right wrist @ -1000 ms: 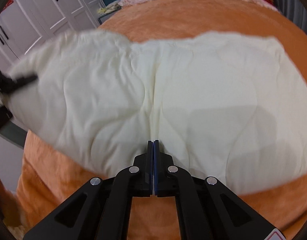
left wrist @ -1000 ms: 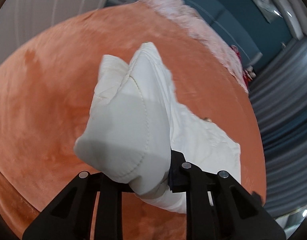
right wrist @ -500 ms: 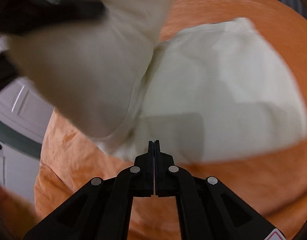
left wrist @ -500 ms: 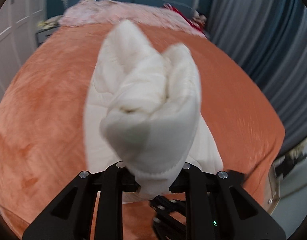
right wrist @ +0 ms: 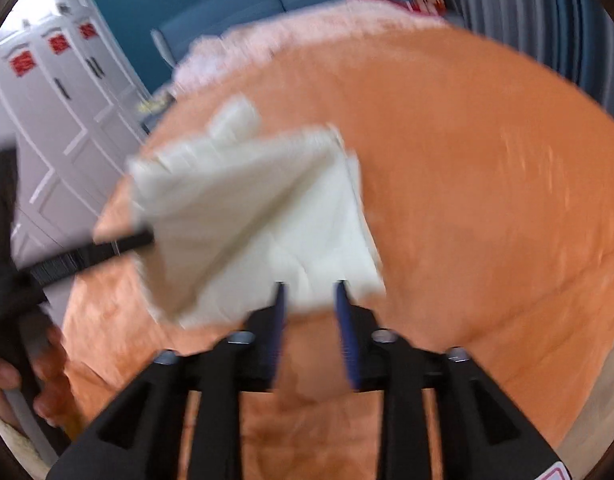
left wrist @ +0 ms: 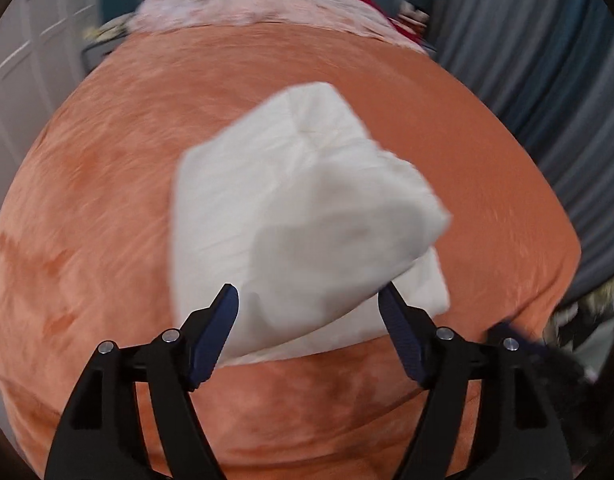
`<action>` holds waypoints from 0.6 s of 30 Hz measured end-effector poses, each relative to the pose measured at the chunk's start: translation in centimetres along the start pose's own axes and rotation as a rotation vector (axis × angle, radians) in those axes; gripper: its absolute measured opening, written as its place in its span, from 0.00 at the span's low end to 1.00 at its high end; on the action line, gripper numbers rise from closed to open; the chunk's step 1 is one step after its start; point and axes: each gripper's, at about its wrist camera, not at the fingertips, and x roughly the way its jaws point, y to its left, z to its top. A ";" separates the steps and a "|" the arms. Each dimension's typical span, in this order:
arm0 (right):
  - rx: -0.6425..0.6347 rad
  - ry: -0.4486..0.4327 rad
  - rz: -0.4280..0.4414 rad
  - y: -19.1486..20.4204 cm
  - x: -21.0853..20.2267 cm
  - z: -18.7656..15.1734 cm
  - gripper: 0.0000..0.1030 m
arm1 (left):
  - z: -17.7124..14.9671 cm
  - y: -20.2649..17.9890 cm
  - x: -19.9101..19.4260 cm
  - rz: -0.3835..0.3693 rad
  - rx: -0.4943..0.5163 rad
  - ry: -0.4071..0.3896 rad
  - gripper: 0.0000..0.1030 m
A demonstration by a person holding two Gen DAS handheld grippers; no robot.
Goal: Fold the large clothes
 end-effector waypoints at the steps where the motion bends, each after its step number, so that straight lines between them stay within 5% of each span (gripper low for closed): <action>1: -0.019 -0.033 0.019 0.3 -0.7 1.1 0.43 | -0.1 1.2 -0.2 0.010 -0.032 0.003 0.68; 5: -0.111 -0.094 0.103 4.3 -1.1 4.7 0.54 | -0.7 5.6 0.2 0.067 -0.138 0.035 0.68; 11: -0.190 -0.001 0.082 7.7 3.3 6.6 0.58 | -2.3 7.9 2.9 0.075 -0.191 0.129 0.68; 12: -0.185 0.025 0.093 7.9 4.1 6.8 0.52 | -2.4 7.9 3.2 0.065 -0.200 0.139 0.68; 14: -0.173 0.062 0.076 7.2 5.4 6.7 0.21 | -2.6 7.9 3.4 0.028 -0.229 0.145 0.68; 18: -0.069 0.068 0.099 4.3 4.6 6.3 0.12 | -1.9 7.3 3.3 0.006 -0.236 0.123 0.68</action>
